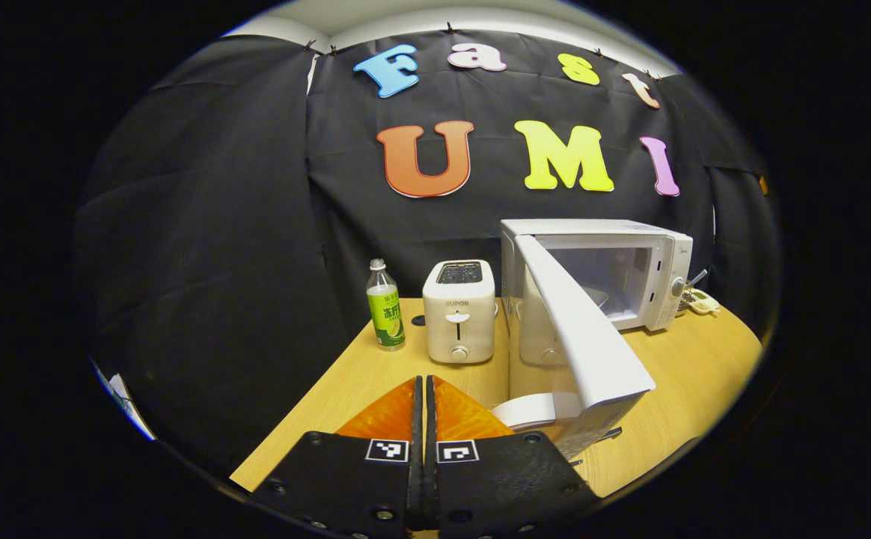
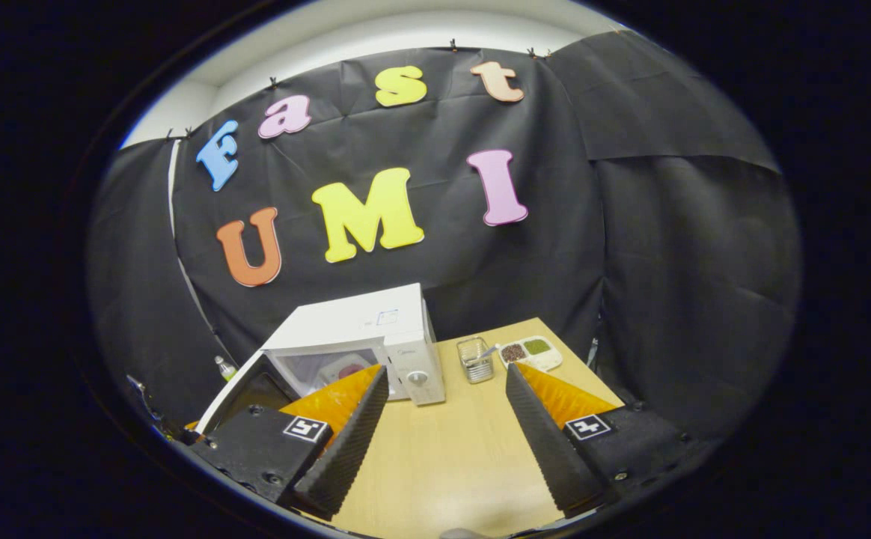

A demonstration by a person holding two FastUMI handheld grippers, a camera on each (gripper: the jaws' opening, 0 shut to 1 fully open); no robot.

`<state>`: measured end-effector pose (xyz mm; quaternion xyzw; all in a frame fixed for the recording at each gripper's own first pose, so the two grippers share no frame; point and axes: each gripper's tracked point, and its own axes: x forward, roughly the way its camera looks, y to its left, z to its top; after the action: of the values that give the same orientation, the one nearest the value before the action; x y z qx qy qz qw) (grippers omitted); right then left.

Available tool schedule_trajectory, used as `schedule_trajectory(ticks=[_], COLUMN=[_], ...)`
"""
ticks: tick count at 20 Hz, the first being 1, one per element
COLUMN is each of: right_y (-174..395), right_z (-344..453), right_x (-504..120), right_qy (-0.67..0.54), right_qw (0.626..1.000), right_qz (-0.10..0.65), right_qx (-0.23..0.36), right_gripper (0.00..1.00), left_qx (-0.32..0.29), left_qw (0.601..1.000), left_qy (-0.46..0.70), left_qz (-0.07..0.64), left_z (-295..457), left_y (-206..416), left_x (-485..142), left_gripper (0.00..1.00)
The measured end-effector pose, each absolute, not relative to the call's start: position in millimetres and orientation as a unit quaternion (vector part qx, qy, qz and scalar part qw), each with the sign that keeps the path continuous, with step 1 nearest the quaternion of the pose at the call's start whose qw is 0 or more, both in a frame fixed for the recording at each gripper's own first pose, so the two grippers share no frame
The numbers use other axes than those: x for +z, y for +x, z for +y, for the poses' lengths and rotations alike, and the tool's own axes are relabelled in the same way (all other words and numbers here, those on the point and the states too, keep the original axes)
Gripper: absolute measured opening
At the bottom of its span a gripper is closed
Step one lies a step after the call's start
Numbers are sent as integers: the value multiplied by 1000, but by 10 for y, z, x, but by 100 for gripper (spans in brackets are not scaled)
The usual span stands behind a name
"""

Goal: Open the microwave oven with the left hand, put the food in, and close the microwave oven.

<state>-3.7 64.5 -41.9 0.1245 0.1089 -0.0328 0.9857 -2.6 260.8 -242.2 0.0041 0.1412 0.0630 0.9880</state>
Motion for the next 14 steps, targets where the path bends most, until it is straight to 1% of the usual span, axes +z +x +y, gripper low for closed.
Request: schedule_trajectory(ticks=[4,5,6,9,14], right_y=[35,33,33,-14,-46], right_z=[661,642,631,611,426], right_x=[-454,-432,-430,-453,-511], right_qy=[119,117,117,124,124], right_qw=[986,987,987,986,985], right_qz=[111,109,108,108,114], right_qx=[-27,-28,-29,-27,-36], right_gripper=[100,100,100,100,100], left_qx=[32,23,10,-36,-88], left_qw=[989,989,990,988,986], left_qy=[-11,-13,-14,-28,-26], left_qz=[146,144,143,145,143], left_z=[2199,2058,1918,1411,737], left_y=[-52,-43,-35,14,173], left_x=[-2467,-2449,-2442,-2445,-2435], left_gripper=[0,12,0,0,0])
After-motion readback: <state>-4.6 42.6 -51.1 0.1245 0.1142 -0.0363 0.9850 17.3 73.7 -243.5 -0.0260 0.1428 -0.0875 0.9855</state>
